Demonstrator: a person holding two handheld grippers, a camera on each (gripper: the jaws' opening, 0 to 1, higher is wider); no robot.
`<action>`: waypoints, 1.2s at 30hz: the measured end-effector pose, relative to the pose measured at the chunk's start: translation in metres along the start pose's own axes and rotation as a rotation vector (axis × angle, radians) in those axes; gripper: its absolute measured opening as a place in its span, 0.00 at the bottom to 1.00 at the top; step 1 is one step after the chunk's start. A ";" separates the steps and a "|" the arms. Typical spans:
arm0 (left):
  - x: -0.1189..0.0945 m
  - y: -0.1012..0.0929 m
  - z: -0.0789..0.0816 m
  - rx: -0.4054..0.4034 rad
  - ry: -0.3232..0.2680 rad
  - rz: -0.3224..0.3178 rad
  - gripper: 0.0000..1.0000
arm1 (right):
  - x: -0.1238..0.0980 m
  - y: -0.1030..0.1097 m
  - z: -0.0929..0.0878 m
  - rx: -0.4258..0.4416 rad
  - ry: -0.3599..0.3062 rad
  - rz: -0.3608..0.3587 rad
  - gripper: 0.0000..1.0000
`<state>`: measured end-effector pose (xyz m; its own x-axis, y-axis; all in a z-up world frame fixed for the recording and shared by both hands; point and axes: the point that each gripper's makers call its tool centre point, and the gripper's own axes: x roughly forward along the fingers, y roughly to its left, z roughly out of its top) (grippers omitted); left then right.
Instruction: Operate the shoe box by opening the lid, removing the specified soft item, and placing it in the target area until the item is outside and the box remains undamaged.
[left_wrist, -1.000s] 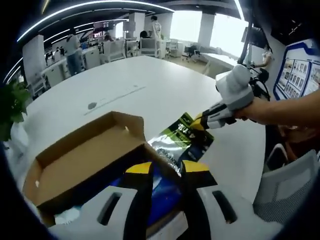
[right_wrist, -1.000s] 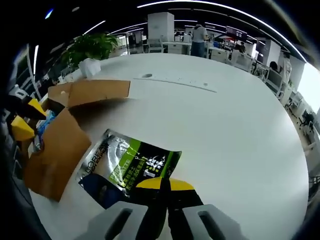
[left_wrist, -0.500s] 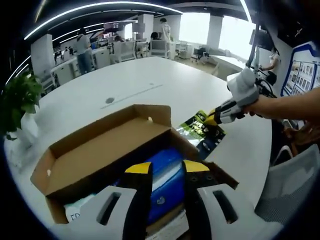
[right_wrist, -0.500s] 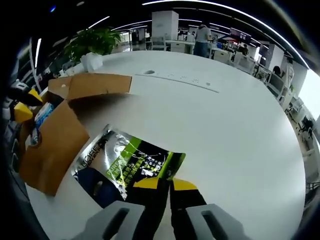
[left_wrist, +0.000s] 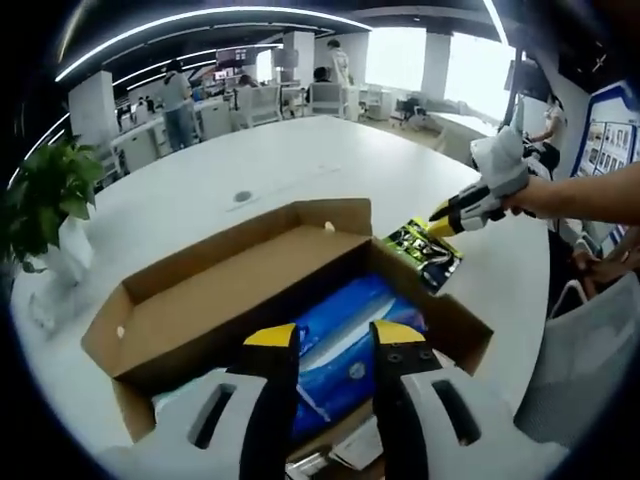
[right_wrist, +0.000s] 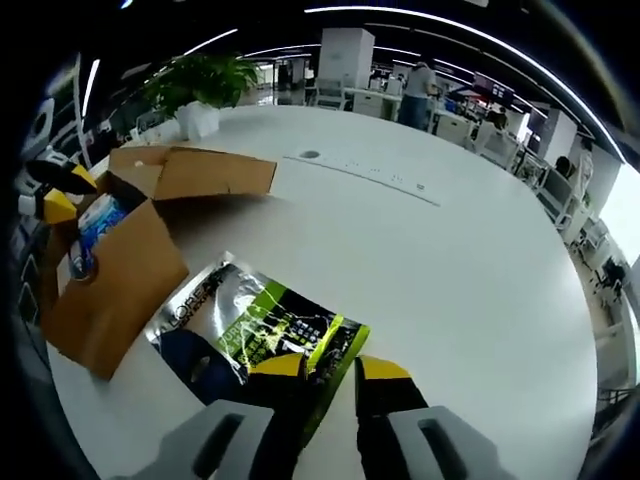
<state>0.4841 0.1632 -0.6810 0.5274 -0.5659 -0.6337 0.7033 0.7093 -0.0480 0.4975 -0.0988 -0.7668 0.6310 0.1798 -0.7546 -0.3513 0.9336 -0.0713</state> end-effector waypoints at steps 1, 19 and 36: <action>-0.002 0.001 0.000 0.000 0.000 0.001 0.30 | -0.001 0.001 0.002 -0.005 -0.003 0.005 0.16; -0.037 0.031 -0.018 0.040 0.025 0.002 0.45 | -0.035 0.061 0.051 -0.131 -0.061 0.200 0.42; -0.052 0.054 -0.037 0.142 0.066 -0.022 0.54 | -0.064 0.134 0.108 -0.313 -0.133 0.343 0.49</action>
<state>0.4769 0.2463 -0.6794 0.4819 -0.5483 -0.6835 0.7772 0.6277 0.0444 0.4846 0.0484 -0.6579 0.5177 0.5183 -0.6807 -0.7333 0.6787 -0.0409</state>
